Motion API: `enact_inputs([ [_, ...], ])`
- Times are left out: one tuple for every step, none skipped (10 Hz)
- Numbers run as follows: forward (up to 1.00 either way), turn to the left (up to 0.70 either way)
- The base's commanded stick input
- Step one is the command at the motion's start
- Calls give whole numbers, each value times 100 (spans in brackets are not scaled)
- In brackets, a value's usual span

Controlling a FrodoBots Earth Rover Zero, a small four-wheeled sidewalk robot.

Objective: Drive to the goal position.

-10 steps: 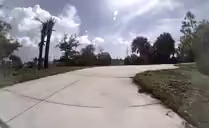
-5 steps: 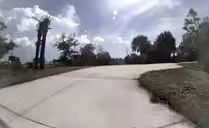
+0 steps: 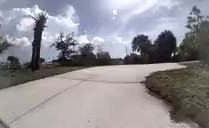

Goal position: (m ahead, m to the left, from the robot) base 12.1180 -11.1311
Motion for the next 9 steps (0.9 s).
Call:
enact_inputs([
  [85, 0],
  [85, 0],
  [85, 0],
  [85, 0],
  [85, 0],
  [85, 0],
  [85, 0],
  [85, 0],
  [85, 0],
])
